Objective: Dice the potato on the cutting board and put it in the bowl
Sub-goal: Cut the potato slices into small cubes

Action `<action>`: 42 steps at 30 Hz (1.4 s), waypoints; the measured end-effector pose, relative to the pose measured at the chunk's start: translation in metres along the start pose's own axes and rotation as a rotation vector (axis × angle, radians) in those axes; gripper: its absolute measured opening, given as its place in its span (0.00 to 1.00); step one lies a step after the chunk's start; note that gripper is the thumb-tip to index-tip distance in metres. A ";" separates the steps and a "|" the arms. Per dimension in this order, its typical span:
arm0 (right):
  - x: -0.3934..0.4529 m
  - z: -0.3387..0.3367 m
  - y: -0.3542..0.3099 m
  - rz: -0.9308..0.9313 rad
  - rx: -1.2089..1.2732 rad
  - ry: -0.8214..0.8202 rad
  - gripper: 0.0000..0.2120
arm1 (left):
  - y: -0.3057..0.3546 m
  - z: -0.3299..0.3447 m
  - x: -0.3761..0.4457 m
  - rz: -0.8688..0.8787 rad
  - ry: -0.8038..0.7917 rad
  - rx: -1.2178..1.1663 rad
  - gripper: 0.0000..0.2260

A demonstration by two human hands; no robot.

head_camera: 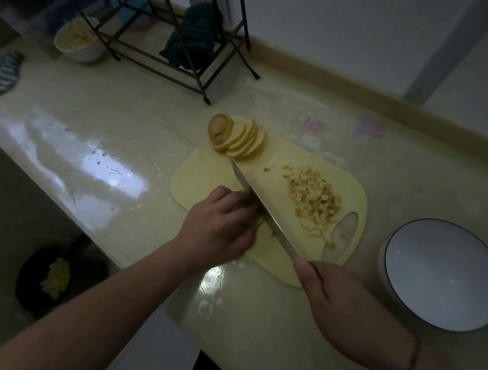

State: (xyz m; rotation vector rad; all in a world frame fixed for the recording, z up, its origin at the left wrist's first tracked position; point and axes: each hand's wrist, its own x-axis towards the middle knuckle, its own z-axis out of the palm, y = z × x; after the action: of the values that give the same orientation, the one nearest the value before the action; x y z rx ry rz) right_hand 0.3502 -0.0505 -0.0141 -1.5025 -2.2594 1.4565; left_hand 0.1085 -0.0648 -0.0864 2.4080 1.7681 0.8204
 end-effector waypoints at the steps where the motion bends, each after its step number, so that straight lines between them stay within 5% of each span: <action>1: 0.000 0.000 0.002 0.006 0.011 0.018 0.26 | -0.001 -0.001 0.000 0.006 -0.004 0.005 0.09; 10: -0.001 -0.002 0.010 0.074 0.166 -0.057 0.28 | -0.002 0.000 -0.004 -0.053 -0.026 -0.015 0.09; 19: -0.011 -0.007 0.004 0.006 -0.038 0.001 0.26 | 0.005 -0.009 -0.001 -0.019 -0.068 0.007 0.07; 42: -0.032 0.010 0.006 0.009 -0.019 0.035 0.26 | 0.001 -0.005 -0.002 -0.009 -0.017 -0.059 0.03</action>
State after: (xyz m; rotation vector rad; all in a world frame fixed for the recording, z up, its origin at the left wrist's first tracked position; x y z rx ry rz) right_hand 0.3661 -0.0806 -0.0111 -1.5329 -2.2557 1.4035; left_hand 0.1071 -0.0685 -0.0827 2.3611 1.7220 0.8360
